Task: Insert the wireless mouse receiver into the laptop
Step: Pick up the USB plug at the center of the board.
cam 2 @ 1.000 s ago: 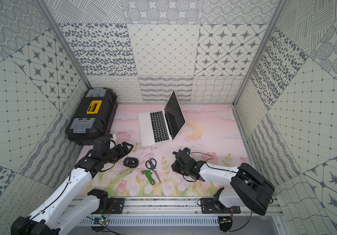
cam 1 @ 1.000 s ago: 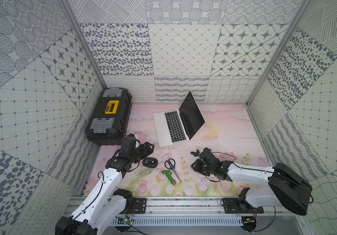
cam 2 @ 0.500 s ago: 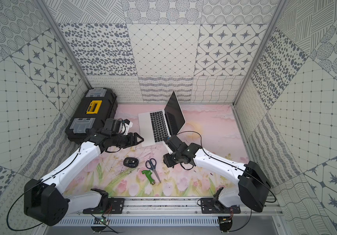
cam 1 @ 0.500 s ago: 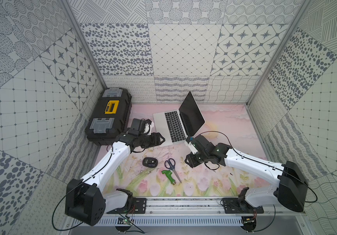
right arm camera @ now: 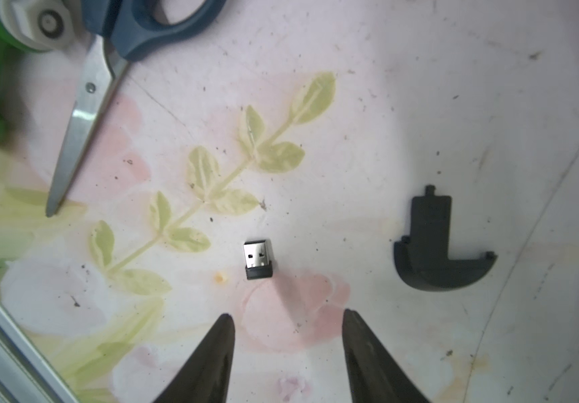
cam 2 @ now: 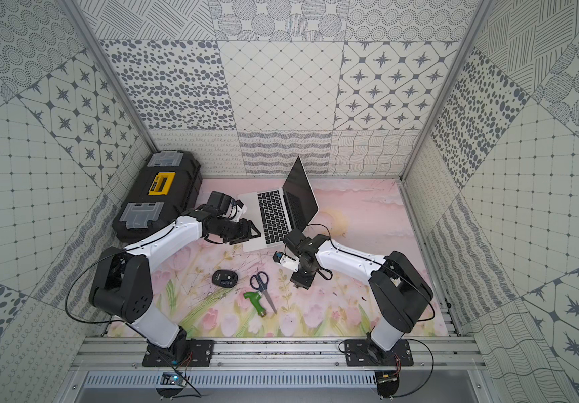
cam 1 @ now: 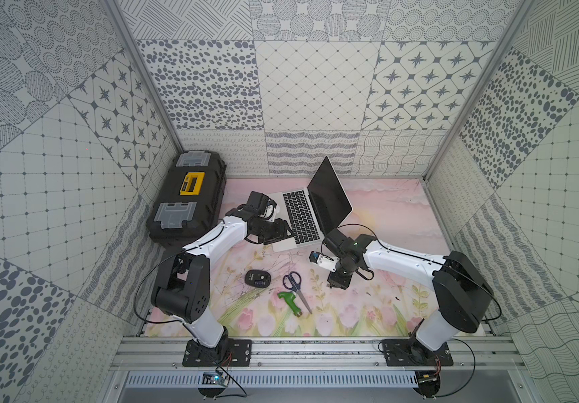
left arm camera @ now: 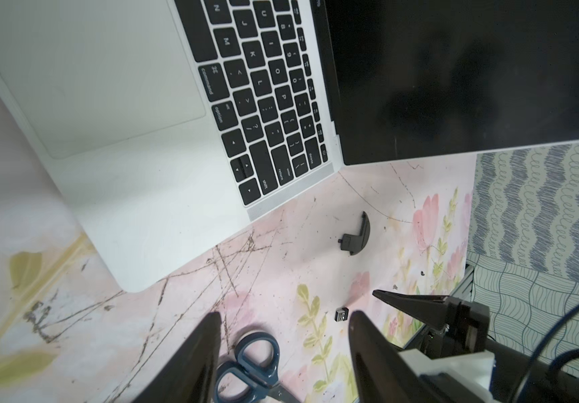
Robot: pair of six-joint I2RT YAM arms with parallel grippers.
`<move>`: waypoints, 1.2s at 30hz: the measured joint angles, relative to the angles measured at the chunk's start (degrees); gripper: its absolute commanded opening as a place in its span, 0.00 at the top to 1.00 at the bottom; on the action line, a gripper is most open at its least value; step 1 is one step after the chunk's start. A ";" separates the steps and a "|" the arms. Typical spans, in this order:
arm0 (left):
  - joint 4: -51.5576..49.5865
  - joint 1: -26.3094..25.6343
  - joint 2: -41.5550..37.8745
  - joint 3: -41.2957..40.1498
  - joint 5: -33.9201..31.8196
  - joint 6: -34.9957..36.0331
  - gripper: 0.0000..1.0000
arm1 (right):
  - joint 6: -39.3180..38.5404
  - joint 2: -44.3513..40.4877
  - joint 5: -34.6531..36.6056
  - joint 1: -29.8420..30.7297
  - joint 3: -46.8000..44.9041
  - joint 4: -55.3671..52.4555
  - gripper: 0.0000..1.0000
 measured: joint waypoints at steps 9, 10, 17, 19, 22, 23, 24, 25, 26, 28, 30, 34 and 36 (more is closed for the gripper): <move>1.09 -0.02 4.79 0.94 0.85 0.31 0.41 | -2.80 2.10 -0.98 1.51 -0.09 1.68 0.54; 1.18 -0.02 5.16 1.07 0.90 0.31 0.41 | -2.73 2.10 -0.74 1.90 -0.28 2.08 0.55; 1.84 -0.02 6.97 1.53 1.07 0.33 0.42 | -2.29 2.86 -0.02 2.69 -1.44 4.28 0.58; 1.81 -0.02 7.19 1.53 1.07 0.35 0.41 | -2.23 3.43 0.33 2.69 -1.51 4.74 0.59; 1.84 -0.02 7.32 1.53 1.11 0.39 0.41 | -2.21 3.85 0.61 2.69 -1.86 5.07 0.61; 1.84 -0.02 7.37 1.53 1.11 0.44 0.42 | -2.23 3.96 0.72 2.69 -2.03 5.20 0.62; 1.84 -0.02 7.41 1.53 1.11 0.52 0.42 | -2.25 3.98 0.81 2.69 -2.32 5.35 0.62; 1.84 -0.02 7.43 1.53 1.11 0.55 0.42 | -2.29 3.98 0.87 2.69 -2.54 5.35 0.63; 1.84 -0.02 7.48 1.53 1.11 0.57 0.42 | -2.27 3.98 0.94 2.69 -2.60 5.46 0.64; 1.92 -0.02 7.63 1.53 1.14 0.76 0.42 | -2.27 3.98 1.05 2.69 -2.64 5.64 0.68; 1.99 -0.02 7.87 1.53 1.14 0.92 0.42 | -2.40 3.98 1.18 2.69 -2.64 5.79 0.72; 2.05 -0.02 8.20 1.53 1.14 0.98 0.42 | -2.25 4.17 1.27 2.69 -2.64 5.95 0.77; 2.05 -0.02 8.20 1.53 1.14 0.96 0.42 | -2.25 4.20 1.25 2.69 -2.62 5.97 0.79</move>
